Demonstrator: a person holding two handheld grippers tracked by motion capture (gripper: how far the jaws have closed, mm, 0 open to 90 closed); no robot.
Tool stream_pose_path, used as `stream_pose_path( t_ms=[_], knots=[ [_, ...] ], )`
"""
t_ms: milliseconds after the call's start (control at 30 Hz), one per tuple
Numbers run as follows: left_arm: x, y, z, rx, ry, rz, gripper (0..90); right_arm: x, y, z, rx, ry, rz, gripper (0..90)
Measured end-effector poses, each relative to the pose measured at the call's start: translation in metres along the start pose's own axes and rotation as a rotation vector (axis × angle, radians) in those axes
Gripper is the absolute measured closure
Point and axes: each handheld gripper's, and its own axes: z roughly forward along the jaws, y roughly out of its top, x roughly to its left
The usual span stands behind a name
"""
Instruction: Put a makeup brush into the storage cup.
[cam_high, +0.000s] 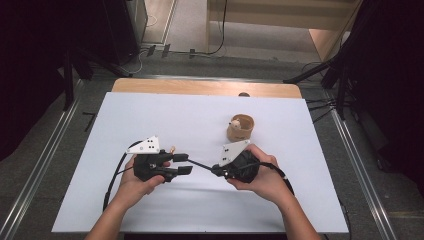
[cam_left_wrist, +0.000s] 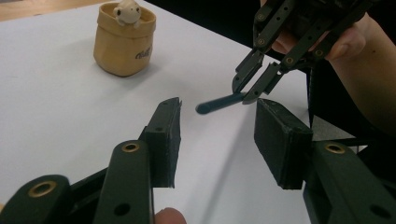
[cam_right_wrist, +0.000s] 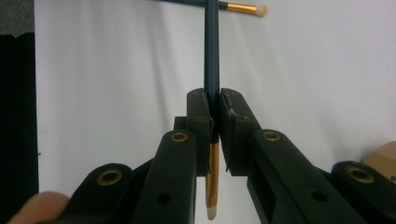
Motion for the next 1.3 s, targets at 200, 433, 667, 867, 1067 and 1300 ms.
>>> stream_pose_path(
  t_ms=[200, 433, 667, 867, 1067, 1300],
  knots=[
    [0.0045, 0.0006, 0.0014, 0.027, -0.056, -0.03, 58.4, 0.0031, 0.0015, 0.0029, 0.007, 0.002, -0.024, 84.4],
    [0.0072, 0.001, 0.0024, 0.049, -0.084, -0.039, 66.1, 0.0054, 0.0023, 0.0048, 0.018, 0.001, -0.045, 84.4],
    [0.0083, 0.0005, 0.0042, 0.058, -0.078, -0.055, 68.7, 0.0054, 0.002, 0.0042, 0.013, -0.004, -0.055, 84.4],
    [0.0093, 0.0004, 0.0039, 0.06, -0.092, -0.061, 72.6, 0.0061, 0.0019, 0.0045, 0.014, -0.006, -0.064, 84.4],
    [0.0087, 0.0006, 0.0038, 0.055, -0.094, -0.063, 75.8, 0.0065, 0.0015, 0.0045, 0.013, -0.007, -0.069, 84.4],
    [0.0086, 0.0002, 0.0045, 0.061, -0.096, -0.062, 78.8, 0.0066, 0.0014, 0.0047, 0.017, -0.005, -0.081, 84.4]
  ],
)
